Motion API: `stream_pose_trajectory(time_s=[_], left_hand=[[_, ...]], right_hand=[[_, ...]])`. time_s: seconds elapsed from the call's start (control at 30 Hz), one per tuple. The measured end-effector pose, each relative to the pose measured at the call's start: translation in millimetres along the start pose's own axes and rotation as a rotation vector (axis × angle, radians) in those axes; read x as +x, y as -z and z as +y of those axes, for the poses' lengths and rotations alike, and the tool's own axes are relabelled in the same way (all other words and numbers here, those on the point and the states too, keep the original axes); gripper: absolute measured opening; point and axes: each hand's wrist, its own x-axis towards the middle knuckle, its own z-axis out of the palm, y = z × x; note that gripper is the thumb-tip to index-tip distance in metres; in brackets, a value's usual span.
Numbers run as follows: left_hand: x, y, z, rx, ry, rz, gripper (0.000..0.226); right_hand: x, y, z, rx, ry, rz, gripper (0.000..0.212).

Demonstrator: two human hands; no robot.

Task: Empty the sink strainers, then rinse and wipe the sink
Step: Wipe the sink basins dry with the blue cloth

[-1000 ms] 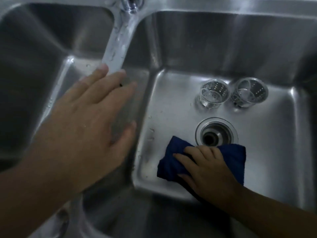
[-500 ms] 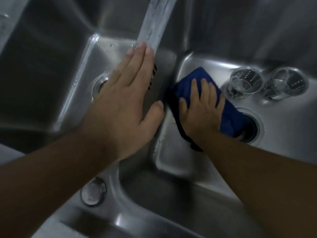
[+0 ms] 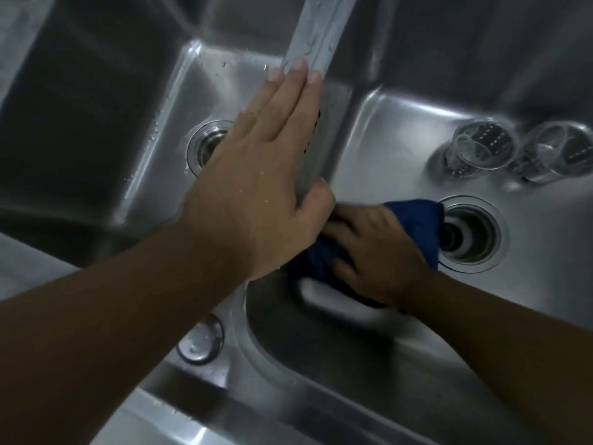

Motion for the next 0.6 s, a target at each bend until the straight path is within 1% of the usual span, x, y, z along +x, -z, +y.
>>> stream_pose_trajectory(time_s=[0.03,0.07,0.1,0.13,0.2,0.27,0.3,0.4,0.47,0.53,0.57,0.6], left_hand=[[0,0,0,-0.013,0.0,0.001,0.085],[0,0,0,-0.021,0.0,0.003,0.084],[-1,0,0,-0.02,0.003,0.005,0.084],[-1,0,-1,-0.017,0.004,0.003,0.084],[-1,2,1,-0.008,0.001,-0.007,0.085],[-1,4,3,0.017,0.006,-0.018,0.086],[0,4,4,0.041,0.01,-0.019,0.086],[-2,2,7,0.137,0.006,-0.01,0.088],[-1,0,8,0.181,0.002,-0.017,0.088],[-1,-1,7,0.195,0.006,-0.011,0.087],[-1,-2,6,0.193,0.008,-0.003,0.087],[-1,-2,5,0.186,0.007,0.005,0.087]], right_hand=[[9,-1,-3,0.054,-0.139,0.06,0.058],[16,-3,-7,0.094,-0.236,0.104,0.059],[18,-4,-11,0.105,-0.266,0.119,0.06],[16,-3,-12,0.1,-0.238,0.105,0.06],[-8,1,-3,0.061,-0.081,0.022,0.056],[-55,4,11,0.01,0.068,-0.062,0.052],[-85,3,21,-0.016,0.102,-0.08,0.051],[-153,2,42,-0.089,0.087,-0.099,0.054],[-153,2,47,-0.132,0.137,-0.087,0.057],[-125,5,43,-0.147,0.197,-0.059,0.057],[-104,6,38,-0.149,0.187,-0.028,0.055],[-83,7,33,-0.143,0.134,0.019,0.053]])
